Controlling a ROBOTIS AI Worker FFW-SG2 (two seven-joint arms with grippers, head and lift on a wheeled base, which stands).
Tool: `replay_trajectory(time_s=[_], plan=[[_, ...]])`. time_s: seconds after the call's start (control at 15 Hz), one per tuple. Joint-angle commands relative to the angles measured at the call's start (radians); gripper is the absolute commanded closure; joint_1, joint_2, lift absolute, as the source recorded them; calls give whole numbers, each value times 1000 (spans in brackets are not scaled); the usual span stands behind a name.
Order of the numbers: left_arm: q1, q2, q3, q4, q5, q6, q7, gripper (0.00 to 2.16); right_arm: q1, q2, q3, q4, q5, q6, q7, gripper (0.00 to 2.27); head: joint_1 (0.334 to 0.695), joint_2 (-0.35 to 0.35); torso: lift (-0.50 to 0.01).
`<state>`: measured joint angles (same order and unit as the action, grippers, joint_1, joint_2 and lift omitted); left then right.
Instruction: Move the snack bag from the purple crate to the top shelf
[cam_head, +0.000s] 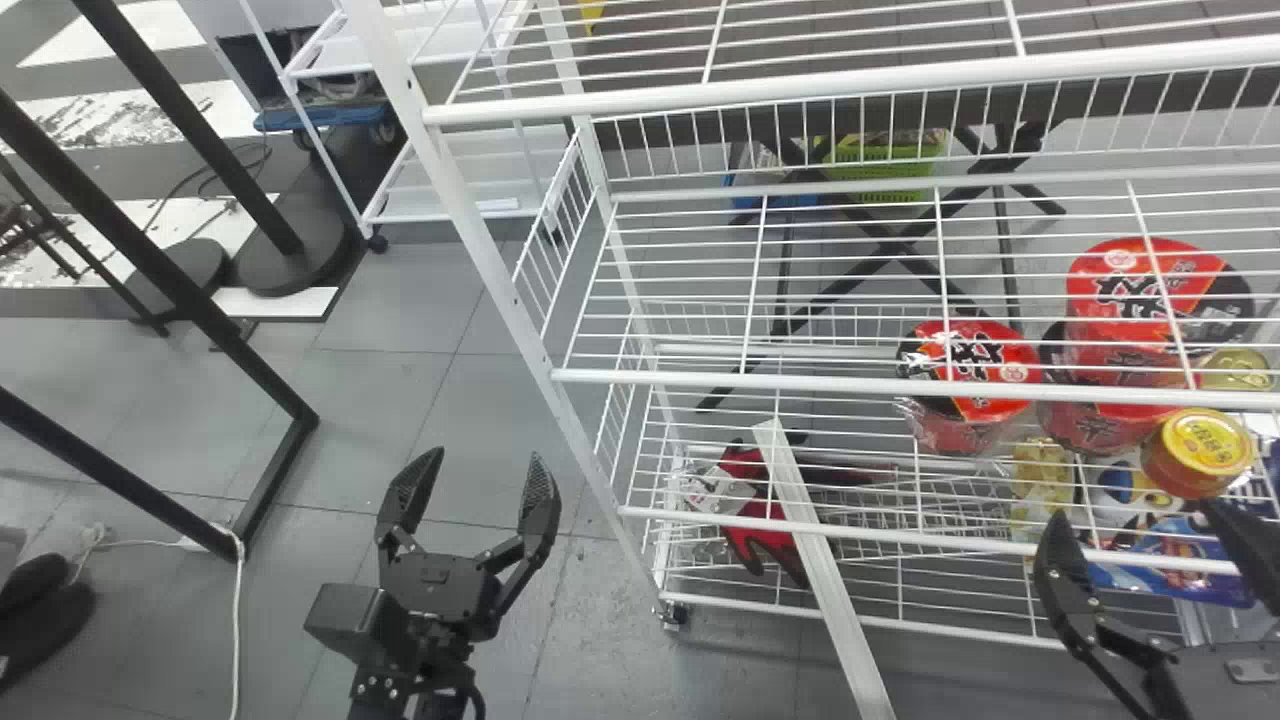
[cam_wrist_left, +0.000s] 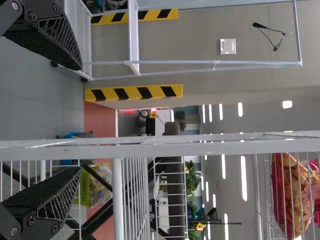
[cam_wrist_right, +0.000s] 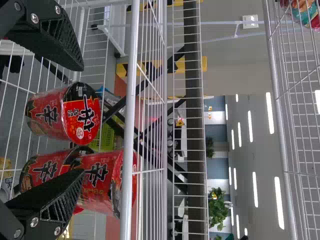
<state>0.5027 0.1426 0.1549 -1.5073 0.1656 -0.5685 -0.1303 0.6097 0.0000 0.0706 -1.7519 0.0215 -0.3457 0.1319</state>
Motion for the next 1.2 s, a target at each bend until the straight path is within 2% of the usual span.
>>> replay_trajectory(time_s=[0.0, 1.13], plan=[[-1, 0, 0, 1, 0, 0, 0, 100, 1, 1, 0, 0, 0, -5, 0, 90, 695, 271, -365], [-4, 0, 0, 9, 0, -15, 0, 100, -4, 1, 0, 9, 2, -5, -6, 87, 695, 269, -432]])
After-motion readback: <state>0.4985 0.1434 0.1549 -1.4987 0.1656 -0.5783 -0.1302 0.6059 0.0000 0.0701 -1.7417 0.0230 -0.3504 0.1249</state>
